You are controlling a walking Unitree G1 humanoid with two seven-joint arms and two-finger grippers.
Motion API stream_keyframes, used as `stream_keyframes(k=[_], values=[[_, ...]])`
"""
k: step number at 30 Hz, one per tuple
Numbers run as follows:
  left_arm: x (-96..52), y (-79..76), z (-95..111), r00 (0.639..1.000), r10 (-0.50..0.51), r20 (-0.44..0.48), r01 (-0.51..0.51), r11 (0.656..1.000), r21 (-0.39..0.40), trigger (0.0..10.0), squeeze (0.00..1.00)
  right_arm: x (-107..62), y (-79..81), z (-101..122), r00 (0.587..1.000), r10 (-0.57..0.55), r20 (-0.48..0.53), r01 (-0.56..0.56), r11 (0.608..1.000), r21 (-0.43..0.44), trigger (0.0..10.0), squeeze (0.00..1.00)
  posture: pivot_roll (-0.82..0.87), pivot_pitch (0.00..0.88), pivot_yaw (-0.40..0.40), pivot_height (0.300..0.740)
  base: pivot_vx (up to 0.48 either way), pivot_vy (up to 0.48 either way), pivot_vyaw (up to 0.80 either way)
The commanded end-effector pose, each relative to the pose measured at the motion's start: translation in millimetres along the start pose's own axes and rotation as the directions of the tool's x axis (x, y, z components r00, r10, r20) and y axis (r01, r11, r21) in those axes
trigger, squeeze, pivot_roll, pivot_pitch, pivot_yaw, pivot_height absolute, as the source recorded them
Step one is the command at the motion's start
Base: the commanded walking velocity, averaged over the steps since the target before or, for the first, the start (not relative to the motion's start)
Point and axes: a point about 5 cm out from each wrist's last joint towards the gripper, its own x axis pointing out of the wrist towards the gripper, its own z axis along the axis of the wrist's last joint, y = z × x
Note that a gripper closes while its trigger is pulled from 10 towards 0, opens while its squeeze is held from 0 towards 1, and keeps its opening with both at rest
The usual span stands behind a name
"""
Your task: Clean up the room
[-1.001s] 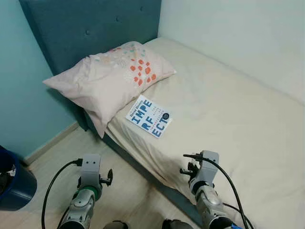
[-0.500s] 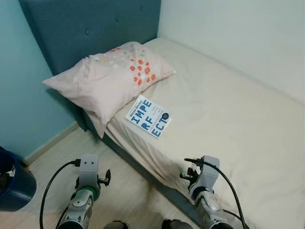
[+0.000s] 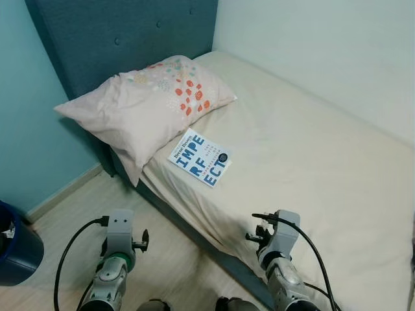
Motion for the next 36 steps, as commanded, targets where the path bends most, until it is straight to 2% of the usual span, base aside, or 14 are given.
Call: stream_keyframes(k=[1,3,8,10,13,17,18,29,34,35,36], values=[[-2.7,3.5,-7.6,0.999,0.022,-0.029,-0.021,1.000,0.008,10.0,0.00,1.1,-6.3,6.1,0.999,-0.035,0.032,0.034,0.999,0.029,10.0,0.00,0.05,0.082,-0.021,0.740,0.000,0.000,0.00],[-2.6,4.4,-7.1,0.999,0.026,-0.026,-0.025,1.000,0.010,10.0,0.00,2.0,-6.5,8.9,0.998,-0.040,0.046,0.038,0.998,0.043,10.0,0.00,0.05,0.083,-0.021,0.740,0.000,0.000,0.00],[-1.3,1.8,-3.3,1.000,0.012,-0.010,-0.012,1.000,0.026,10.0,0.00,3.4,-6.6,13.3,0.997,-0.033,0.064,0.032,0.999,0.017,10.0,0.00,0.05,0.076,-0.010,0.740,0.000,0.000,0.00],[0.4,-5.7,2.6,1.000,-0.023,0.014,0.022,0.998,0.052,10.0,0.00,3.5,-9.8,14.8,0.997,-0.036,0.066,0.037,0.999,-0.012,10.0,0.00,0.04,0.085,-0.025,0.740,0.000,0.000,0.00],[1.2,-12.7,8.7,0.997,-0.057,0.046,0.056,0.998,0.014,10.0,0.00,3.6,-12.8,15.7,0.997,-0.042,0.064,0.043,0.999,-0.019,10.0,0.00,0.05,0.093,-0.029,0.740,0.000,0.000,0.00],[1.0,-13.4,8.6,0.997,-0.057,0.046,0.058,0.998,-0.025,10.0,0.00,5.0,-8.8,16.5,0.998,-0.021,0.059,0.024,0.999,-0.049,10.0,0.00,0.05,0.095,-0.028,0.740,0.000,0.000,0.00],[0.4,-12.1,7.5,0.997,-0.056,0.044,0.057,0.998,-0.019,10.0,0.00,6.4,-5.7,18.6,0.998,-0.017,0.063,0.022,0.997,-0.080,10.0,0.00,0.04,0.093,-0.019,0.740,0.000,0.000,0.00],[-1.3,-14.5,6.2,0.994,-0.096,0.054,0.095,0.995,0.025,10.0,0.00,8.9,5.8,23.9,0.995,0.039,0.087,-0.028,0.992,-0.121,10.0,0.00,0.03,0.083,-0.009,0.740,0.000,0.000,0.00],[0.2,-14.9,8.9,0.998,-0.034,0.052,0.034,0.999,-0.001,10.0,0.00,9.3,6.5,25.5,0.994,0.053,0.096,-0.039,0.990,-0.137,10.0,0.00,0.05,0.073,-0.021,0.740,0.000,0.000,0.00],[1.8,-17.1,14.9,0.996,-0.043,0.073,0.039,0.998,0.052,10.0,0.00,10.0,1.9,28.7,0.993,-0.002,0.114,0.014,0.995,-0.103,10.0,0.00,0.06,0.075,-0.024,0.740,0.000,0.000,0.00],[1.8,-17.1,14.9,0.996,-0.043,0.073,0.039,0.998,0.052,10.0,0.00,10.0,1.9,28.7,0.993,-0.002,0.114,0.014,0.995,-0.103,10.0,0.00,0.06,0.075,-0.024,0.740,0.000,0.000,0.00]])
